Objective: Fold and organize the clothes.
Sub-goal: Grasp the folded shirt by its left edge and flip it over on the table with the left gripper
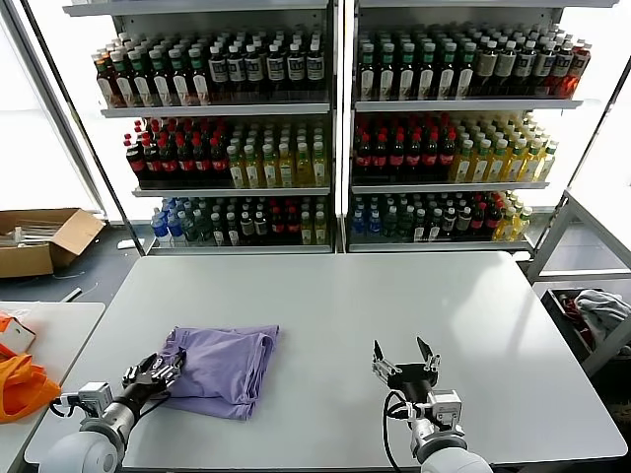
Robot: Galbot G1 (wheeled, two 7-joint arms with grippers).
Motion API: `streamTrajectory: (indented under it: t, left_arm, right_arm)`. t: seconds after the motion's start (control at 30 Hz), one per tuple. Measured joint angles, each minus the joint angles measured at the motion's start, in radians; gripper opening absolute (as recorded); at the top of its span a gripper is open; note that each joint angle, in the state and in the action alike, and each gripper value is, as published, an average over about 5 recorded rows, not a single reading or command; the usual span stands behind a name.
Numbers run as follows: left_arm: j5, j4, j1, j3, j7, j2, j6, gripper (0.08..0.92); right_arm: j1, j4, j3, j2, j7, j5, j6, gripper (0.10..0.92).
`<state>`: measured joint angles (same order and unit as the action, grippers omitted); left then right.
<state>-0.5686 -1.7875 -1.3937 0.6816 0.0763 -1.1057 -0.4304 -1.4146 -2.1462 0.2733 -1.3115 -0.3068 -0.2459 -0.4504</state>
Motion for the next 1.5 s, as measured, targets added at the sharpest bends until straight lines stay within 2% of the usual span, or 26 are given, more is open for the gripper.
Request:
streamTrajectory:
  t: [0.47,0.57,0.87,1.27,1.5]
  left_arm:
    - [-0.032,-0.002,0.007,-0.002,0.007,-0.007,-0.001,0.204]
    - [-0.027,-0.002,0.009,0.006,0.001,-0.006,0.004,0.138]
    - [-0.005,-0.016,0.009,0.084,-0.04,0.028,0.027,0.123]
    - [0.041,-0.012,0.026,0.302,-0.06,0.198,0.051,0.123]
    - [0.085,-0.1,0.005,0.267,-0.062,0.212,0.048,0.123]
  right_arm:
    - [0.003,0.001,0.001,-0.004,-0.001,0.0,0.004,0.823]
    - [0.006,0.002,0.0,-0.002,-0.002,0.0,0.002,0.823]
    - [0.012,-0.009,0.001,0.003,-0.006,0.0,-0.003,0.823]
    - [0.026,0.0,-0.002,-0.008,-0.007,-0.009,0.001,0.823]
    - [0.015,-0.002,0.004,-0.018,-0.009,-0.002,0.001,0.823]
